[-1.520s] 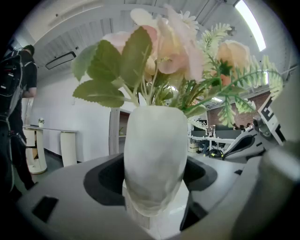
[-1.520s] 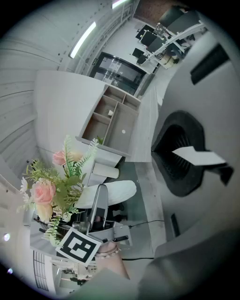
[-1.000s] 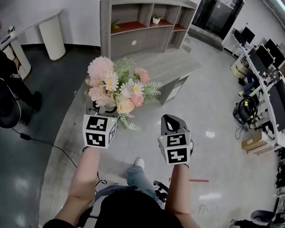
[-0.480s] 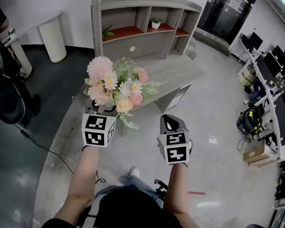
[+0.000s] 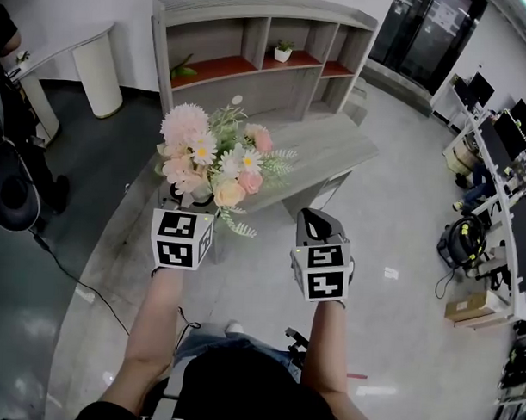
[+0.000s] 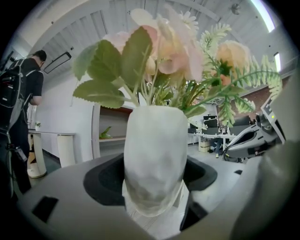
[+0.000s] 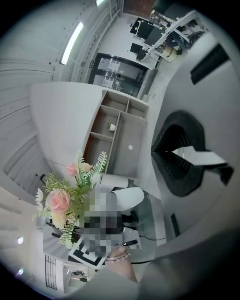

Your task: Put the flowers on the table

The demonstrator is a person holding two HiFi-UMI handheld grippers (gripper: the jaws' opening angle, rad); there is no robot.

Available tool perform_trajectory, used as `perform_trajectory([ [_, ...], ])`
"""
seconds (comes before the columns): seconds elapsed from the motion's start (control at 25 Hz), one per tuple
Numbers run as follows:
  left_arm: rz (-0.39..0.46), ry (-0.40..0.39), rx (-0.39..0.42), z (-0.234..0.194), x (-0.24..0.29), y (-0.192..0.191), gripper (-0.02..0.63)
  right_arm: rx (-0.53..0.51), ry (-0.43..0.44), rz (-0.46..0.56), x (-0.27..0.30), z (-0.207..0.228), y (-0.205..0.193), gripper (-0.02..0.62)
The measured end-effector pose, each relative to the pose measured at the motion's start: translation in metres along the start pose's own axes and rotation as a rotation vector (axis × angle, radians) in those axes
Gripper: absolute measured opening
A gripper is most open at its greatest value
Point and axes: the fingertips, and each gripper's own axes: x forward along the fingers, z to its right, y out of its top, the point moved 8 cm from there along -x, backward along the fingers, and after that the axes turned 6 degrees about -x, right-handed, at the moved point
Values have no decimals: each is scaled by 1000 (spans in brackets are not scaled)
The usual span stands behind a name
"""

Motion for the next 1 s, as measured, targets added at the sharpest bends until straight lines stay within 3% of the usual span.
perform_trajectory([
  [0.48,-24,4,-7,11,37,-12,354,-2,45,-72,23,23,-26,15],
  [1.0,-60,12,-2,-12,89,-22,354,25,61,-78,75,45,-23,15],
])
